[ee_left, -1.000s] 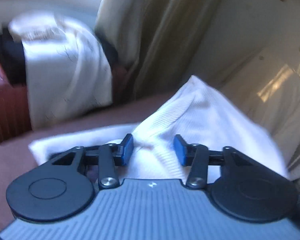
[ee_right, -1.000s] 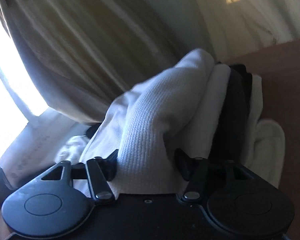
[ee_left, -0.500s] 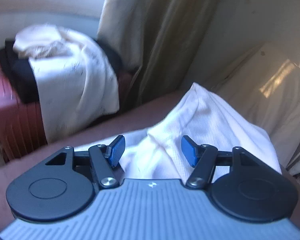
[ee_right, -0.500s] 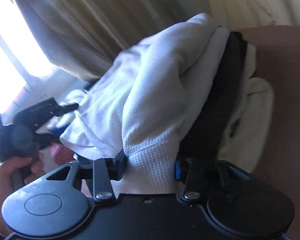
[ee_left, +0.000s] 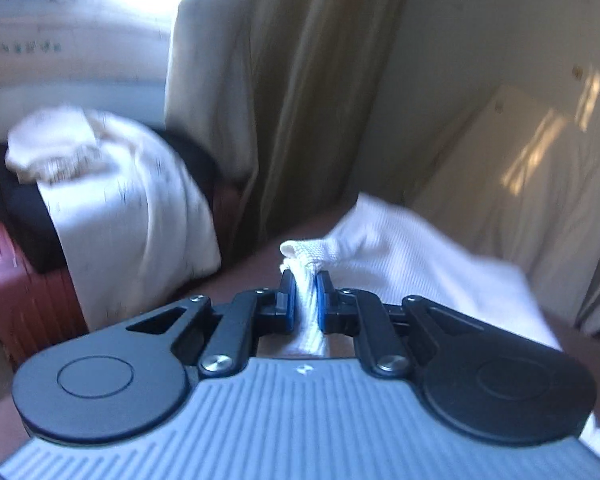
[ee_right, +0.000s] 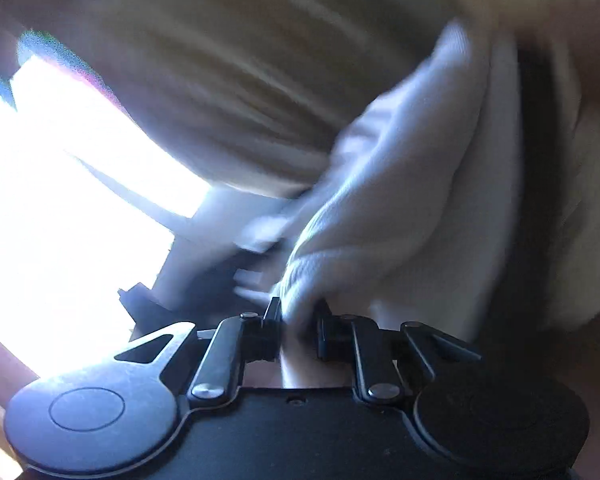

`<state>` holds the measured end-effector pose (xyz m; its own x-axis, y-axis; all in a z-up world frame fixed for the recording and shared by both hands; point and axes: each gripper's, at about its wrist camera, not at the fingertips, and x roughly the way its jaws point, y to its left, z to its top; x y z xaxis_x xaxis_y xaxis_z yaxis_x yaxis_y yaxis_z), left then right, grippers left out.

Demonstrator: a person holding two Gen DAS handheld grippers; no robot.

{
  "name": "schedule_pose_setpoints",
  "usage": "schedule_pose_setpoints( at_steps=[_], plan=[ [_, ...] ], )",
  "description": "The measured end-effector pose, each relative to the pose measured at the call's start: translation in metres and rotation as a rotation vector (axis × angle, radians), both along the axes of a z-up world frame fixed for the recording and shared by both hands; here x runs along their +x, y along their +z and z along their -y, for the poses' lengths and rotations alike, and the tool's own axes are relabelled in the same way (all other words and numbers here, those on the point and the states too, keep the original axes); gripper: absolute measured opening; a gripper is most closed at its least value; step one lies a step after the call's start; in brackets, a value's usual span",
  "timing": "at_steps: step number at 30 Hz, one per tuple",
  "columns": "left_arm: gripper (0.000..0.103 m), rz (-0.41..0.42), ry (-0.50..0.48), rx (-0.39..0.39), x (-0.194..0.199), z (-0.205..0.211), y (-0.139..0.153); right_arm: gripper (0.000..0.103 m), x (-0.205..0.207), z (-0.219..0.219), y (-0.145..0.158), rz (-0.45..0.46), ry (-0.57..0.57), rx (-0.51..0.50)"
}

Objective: Fold clothes
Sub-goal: 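Carry the folded white garment with both tools toward the clothes stack, then lower the folded garment onto the clothes stack and open both tools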

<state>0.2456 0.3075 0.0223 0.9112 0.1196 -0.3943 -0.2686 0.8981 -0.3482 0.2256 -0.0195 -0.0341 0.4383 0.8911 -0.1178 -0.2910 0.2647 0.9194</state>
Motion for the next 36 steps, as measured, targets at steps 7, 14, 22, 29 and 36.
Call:
schedule_pose_setpoints(
  at_steps=[7,14,22,29,36],
  plan=[
    [0.026,-0.273,0.063,0.014,0.018,-0.005,-0.028,0.027,-0.011,-0.019,-0.04,-0.035,0.06,-0.39],
    [0.031,0.025,0.077,0.175,-0.015,0.019,0.018,0.061,-0.006,-0.001,0.034,0.295,-0.07,-0.546],
    [0.033,-0.245,-0.019,-0.025,0.029,0.014,-0.04,0.078,0.059,-0.048,0.094,0.71,-0.05,-0.824],
    [0.036,-0.339,0.05,0.067,0.034,0.009,-0.054,0.073,0.18,-0.063,0.029,0.639,-0.022,-1.114],
    [0.036,-0.334,0.043,-0.034,0.033,-0.008,-0.055,0.06,0.203,-0.044,0.034,0.548,-0.284,-1.112]
  ],
)
